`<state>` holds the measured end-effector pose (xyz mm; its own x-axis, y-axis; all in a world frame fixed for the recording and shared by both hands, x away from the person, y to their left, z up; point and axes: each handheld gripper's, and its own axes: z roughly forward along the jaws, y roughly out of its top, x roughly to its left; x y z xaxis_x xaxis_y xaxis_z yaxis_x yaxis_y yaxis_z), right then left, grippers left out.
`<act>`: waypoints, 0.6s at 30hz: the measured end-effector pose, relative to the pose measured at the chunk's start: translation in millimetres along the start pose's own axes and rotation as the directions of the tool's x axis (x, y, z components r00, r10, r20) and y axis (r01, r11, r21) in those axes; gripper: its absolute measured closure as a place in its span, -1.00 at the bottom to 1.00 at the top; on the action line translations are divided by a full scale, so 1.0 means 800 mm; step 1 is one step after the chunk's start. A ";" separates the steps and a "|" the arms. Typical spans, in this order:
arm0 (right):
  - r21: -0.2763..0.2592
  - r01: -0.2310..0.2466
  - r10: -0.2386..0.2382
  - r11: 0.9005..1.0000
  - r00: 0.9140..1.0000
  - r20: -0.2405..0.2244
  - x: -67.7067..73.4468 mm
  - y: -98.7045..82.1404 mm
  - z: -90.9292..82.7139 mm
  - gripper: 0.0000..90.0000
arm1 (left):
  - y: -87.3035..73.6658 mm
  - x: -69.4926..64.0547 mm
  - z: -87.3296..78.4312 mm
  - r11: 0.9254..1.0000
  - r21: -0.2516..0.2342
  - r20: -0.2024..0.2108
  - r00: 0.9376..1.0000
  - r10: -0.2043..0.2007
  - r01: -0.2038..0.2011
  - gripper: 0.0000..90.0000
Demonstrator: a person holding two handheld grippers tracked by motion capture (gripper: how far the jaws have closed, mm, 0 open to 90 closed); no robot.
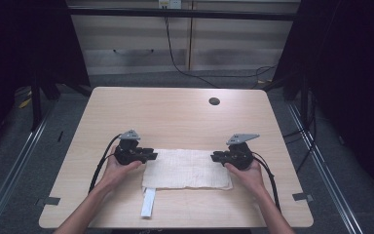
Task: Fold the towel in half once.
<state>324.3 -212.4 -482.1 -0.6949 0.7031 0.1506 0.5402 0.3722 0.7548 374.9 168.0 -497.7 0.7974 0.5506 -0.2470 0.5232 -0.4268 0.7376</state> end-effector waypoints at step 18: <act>0.107 0.010 -0.010 0.994 1.000 -0.001 0.007 -0.028 0.002 0.67 | -0.020 -0.007 -0.006 0.999 0.019 0.001 1.000 0.026 -0.026 0.51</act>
<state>308.9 -215.4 -499.5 -0.7007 0.6989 0.1435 0.5809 0.4420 0.6835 360.4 175.3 -505.1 0.8110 0.5386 -0.2286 0.5080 -0.4545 0.7317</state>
